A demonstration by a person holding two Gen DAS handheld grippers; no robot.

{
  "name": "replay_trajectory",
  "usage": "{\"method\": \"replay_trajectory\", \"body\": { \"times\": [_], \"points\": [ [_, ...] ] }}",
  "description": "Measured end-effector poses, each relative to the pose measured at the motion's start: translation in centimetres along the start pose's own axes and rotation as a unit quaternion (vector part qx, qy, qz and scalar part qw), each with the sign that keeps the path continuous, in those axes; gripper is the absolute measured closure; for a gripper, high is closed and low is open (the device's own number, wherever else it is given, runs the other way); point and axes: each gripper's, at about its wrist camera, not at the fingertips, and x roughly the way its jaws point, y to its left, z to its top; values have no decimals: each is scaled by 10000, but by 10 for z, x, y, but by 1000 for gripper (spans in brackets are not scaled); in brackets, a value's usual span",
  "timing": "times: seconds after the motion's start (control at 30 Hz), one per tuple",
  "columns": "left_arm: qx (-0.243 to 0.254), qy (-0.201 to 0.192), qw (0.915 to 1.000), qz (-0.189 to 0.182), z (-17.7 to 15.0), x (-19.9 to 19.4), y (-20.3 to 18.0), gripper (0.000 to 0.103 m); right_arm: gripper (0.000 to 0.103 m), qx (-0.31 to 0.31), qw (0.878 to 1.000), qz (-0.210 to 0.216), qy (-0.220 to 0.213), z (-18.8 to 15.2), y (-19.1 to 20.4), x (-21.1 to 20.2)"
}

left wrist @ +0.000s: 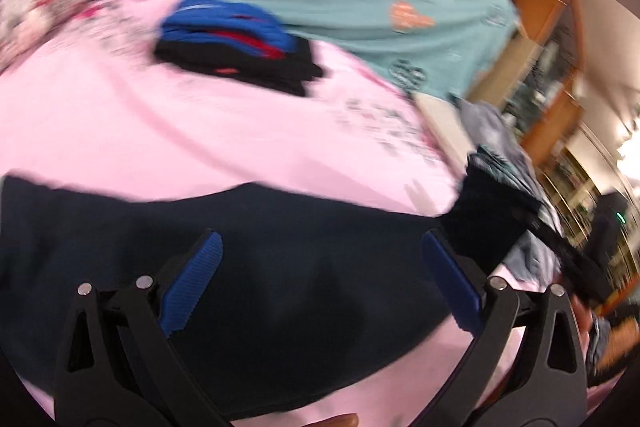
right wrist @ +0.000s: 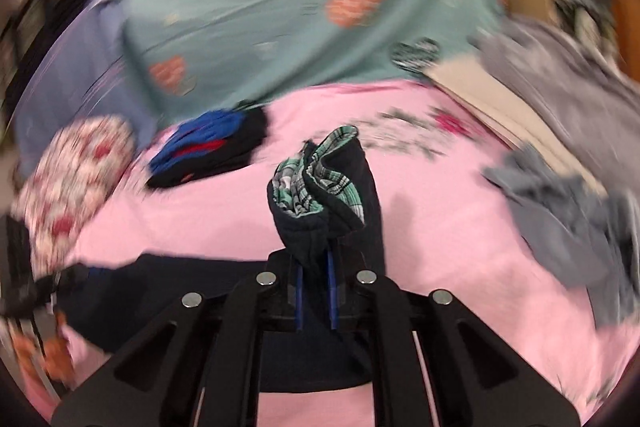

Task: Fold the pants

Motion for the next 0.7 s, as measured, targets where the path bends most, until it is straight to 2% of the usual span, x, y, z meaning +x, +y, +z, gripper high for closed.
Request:
{"method": "replay_trajectory", "body": {
  "times": [0.07, 0.13, 0.2, 0.23, 0.3, 0.33, 0.37, 0.43, 0.53, 0.63, 0.67, 0.7],
  "points": [
    [-236, -20, 9997, 54, -6, -5, 15, 2, 94, -702, 9971, 184, 218, -12, 36, 11],
    [-404, -8, 9992, 19, -14, -8, 29, 2, 94, -1415, 9878, 312, 575, -30, 67, 26],
    [-528, 44, 9986, -94, -16, -8, 34, 2, 93, -2016, 9731, 367, 1052, -48, 89, 42],
    [-506, 11, 9985, -184, -15, -10, 34, 2, 92, -2341, 9610, 422, 1413, -61, 98, 50],
    [-389, -42, 9990, -214, -15, -8, 33, 2, 85, -2840, 9423, 333, 1742, -78, 108, 58],
    [-378, -4, 9991, -191, -14, -7, 34, 2, 78, -3050, 9372, 274, 1666, -81, 112, 53],
    [-384, 61, 9990, -200, -15, -4, 32, 2, 74, -3079, 9350, 415, 1711, -79, 113, 48],
    [-413, 161, 9986, -299, -14, -1, 33, 2, 68, -2774, 9393, 1139, 1667, -66, 106, 30],
    [-520, 161, 9977, -396, -14, 1, 37, 2, 65, -1996, 9471, 2132, 1329, -39, 86, 10],
    [-570, 135, 9973, -451, -14, 1, 39, 2, 65, -840, 9629, 2318, 1095, -15, 55, 16],
    [-573, 131, 9973, -448, -14, 1, 38, 2, 65, -515, 9674, 2236, 1075, -12, 47, 22],
    [-567, 137, 9974, -435, -15, 1, 37, 2, 71, -209, 9708, 2119, 1106, -12, 39, 30]
  ]
}}
